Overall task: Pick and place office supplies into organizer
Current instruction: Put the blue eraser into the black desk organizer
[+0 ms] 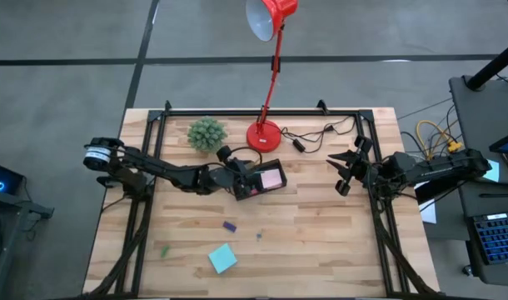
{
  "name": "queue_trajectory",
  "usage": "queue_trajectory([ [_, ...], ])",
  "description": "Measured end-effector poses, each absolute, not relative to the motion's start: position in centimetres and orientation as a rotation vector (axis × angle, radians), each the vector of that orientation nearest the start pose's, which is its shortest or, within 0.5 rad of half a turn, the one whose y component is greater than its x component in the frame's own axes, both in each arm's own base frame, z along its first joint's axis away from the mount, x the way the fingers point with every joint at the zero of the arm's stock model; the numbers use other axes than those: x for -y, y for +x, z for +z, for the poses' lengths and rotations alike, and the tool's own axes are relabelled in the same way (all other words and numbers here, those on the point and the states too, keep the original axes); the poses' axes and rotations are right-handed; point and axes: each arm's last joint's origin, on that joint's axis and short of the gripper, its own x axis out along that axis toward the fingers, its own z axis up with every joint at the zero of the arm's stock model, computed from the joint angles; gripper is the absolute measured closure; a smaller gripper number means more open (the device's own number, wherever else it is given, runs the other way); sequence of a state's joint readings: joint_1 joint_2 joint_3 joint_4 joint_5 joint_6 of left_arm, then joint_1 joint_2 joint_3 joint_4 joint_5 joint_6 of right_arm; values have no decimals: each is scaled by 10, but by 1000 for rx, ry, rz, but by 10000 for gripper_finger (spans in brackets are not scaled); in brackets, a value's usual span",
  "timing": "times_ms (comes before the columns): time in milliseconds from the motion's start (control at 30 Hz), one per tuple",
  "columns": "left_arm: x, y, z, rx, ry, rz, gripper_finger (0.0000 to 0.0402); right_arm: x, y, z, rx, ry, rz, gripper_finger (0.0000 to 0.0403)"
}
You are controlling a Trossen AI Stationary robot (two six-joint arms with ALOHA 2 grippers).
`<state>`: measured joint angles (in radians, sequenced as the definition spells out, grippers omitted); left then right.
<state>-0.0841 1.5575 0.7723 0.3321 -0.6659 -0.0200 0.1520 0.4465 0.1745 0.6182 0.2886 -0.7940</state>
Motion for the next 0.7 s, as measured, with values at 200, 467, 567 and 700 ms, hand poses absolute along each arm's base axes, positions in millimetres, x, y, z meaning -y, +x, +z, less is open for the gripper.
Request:
queue_trajectory([
  [200,9,314,197,-421,150,576,283,-11,124,242,265,-709,-261,351],
  [467,9,307,216,-370,156,567,283,-11,124,242,265,-710,-261,351],
  [567,11,302,229,-324,131,544,283,-11,124,242,265,-710,-261,351],
  [700,21,299,240,-292,92,349,283,-11,124,242,265,-710,-261,351],
])
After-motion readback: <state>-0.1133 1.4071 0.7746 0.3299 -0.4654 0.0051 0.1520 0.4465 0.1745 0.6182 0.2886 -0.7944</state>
